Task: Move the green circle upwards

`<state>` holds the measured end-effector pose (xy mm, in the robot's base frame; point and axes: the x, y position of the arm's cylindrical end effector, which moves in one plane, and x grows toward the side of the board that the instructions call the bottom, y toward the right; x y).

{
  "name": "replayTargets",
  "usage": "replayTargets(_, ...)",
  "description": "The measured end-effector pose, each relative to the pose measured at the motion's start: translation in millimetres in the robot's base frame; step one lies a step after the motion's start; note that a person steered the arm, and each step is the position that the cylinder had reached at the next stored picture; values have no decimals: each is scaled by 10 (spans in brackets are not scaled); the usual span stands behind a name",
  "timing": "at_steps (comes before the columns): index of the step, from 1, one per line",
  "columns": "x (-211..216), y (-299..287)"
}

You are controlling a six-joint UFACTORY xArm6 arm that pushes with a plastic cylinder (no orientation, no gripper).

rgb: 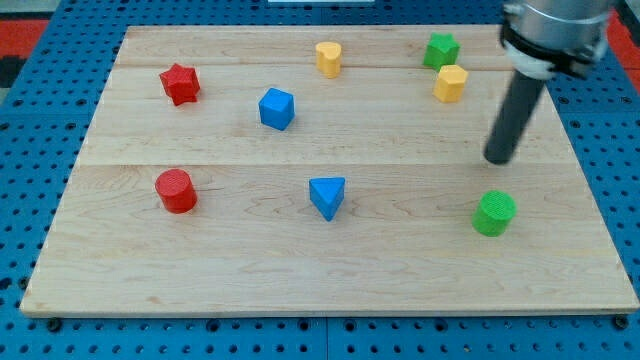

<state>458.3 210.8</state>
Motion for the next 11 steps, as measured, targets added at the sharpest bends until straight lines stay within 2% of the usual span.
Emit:
replayTargets(1,767,161)
replayTargets(2,991,-122)
replayTargets(3,829,-695)
replayTargets(4,745,-270)
replayTargets(5,819,-222)
replayTargets(6,686,40)
replayTargets(7,387,-77)
replayTargets(8,173,293)
replayTargets(9,-29,-188)
replayTargets(10,314,-156)
replayTargets(11,290,-272)
